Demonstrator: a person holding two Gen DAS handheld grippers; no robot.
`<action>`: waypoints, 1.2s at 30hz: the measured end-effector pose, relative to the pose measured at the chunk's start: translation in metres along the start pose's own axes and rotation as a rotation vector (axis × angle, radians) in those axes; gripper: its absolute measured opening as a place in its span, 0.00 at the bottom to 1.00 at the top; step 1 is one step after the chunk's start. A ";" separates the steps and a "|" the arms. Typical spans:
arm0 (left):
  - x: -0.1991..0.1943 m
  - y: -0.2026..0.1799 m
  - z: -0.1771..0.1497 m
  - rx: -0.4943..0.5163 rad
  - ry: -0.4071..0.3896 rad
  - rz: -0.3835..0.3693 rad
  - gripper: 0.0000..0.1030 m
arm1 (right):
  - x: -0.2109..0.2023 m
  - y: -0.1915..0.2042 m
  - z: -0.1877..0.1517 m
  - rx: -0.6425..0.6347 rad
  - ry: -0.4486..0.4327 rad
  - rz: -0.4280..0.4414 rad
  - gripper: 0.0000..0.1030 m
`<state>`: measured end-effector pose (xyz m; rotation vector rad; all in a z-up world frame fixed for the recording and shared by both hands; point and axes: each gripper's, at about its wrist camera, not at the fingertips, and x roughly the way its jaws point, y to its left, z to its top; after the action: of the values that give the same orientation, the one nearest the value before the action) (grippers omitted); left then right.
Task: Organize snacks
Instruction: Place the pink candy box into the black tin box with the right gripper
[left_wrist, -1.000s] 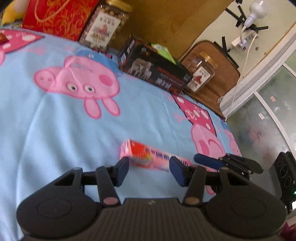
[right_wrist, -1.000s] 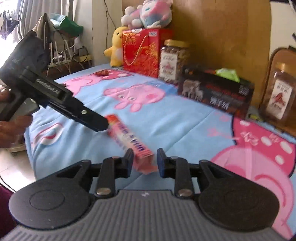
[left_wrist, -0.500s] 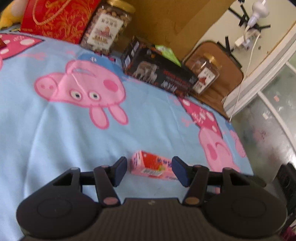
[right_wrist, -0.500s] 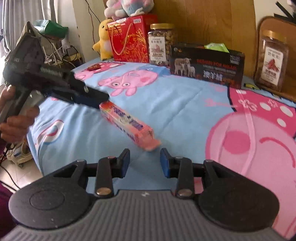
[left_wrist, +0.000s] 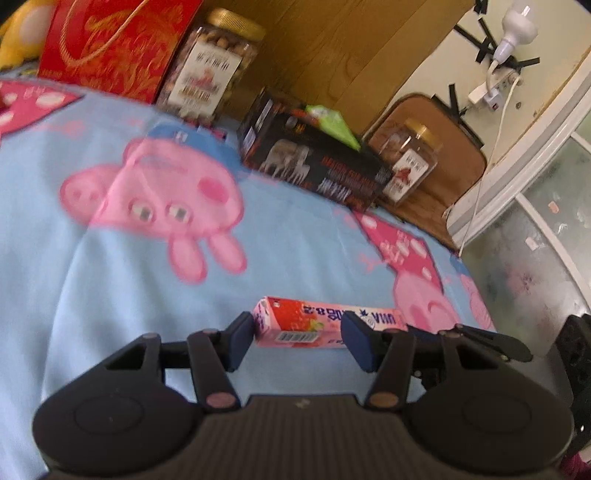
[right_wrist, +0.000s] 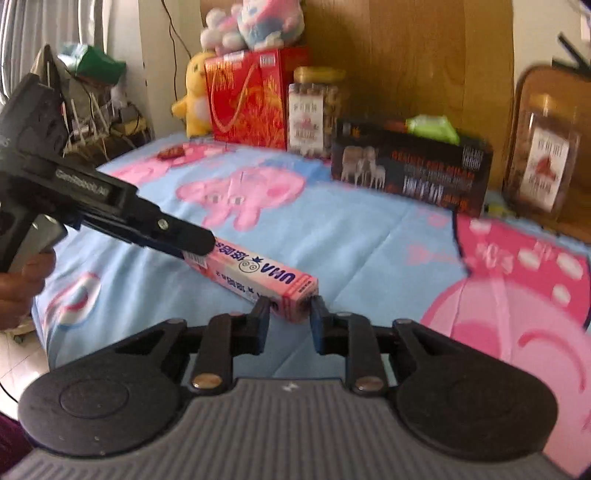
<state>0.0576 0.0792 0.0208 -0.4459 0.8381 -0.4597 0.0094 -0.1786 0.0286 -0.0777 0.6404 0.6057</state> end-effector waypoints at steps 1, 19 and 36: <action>0.000 -0.003 0.009 0.011 -0.012 0.001 0.51 | -0.002 -0.001 0.006 -0.015 -0.024 -0.011 0.25; 0.128 -0.037 0.192 0.115 -0.118 0.050 0.50 | 0.090 -0.142 0.128 0.046 -0.156 -0.157 0.24; 0.079 -0.045 0.162 0.123 -0.137 0.106 0.57 | 0.067 -0.140 0.108 0.210 -0.206 -0.164 0.29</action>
<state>0.2215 0.0301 0.0933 -0.3141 0.6933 -0.3765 0.1881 -0.2330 0.0608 0.1261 0.4891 0.3798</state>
